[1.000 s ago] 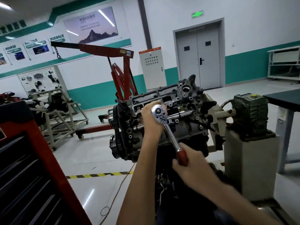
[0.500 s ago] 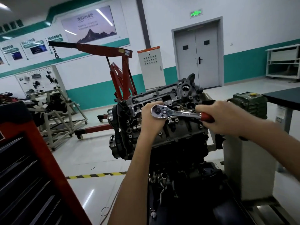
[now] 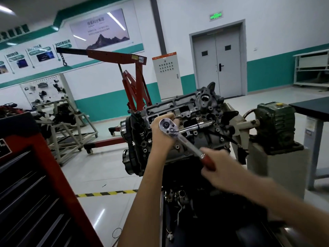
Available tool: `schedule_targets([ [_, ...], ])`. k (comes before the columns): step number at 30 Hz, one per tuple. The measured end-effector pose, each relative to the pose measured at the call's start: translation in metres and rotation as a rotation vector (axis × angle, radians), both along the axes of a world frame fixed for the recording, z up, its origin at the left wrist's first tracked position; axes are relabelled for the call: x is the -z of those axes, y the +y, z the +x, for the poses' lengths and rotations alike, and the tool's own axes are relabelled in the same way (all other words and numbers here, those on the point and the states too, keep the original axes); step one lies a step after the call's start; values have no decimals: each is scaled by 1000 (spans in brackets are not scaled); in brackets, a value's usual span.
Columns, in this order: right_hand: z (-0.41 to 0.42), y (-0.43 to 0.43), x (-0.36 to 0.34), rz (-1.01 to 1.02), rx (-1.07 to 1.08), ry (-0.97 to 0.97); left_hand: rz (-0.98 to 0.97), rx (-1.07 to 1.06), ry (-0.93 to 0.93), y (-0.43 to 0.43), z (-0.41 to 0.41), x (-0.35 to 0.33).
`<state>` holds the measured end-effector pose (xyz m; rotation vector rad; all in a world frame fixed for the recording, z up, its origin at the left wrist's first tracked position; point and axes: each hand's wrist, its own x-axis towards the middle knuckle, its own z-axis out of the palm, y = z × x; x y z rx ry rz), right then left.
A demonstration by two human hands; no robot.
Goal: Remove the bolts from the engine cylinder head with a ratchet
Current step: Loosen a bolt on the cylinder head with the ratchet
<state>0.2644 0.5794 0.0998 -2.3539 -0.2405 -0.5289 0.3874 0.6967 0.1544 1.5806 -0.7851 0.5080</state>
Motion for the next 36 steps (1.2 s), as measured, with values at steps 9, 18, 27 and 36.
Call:
schedule_targets([
  [9,7,-53,-40,-424,192,-74,68,-10,-114,-11,-1,-3],
  [18,5,66,33,390,51,-102,-89,-48,71,-18,1,2],
  [27,13,-71,-77,-730,218,-148,196,45,-136,-1,3,-4],
  [36,-4,39,31,320,137,-126,-139,-80,50,-24,1,9],
])
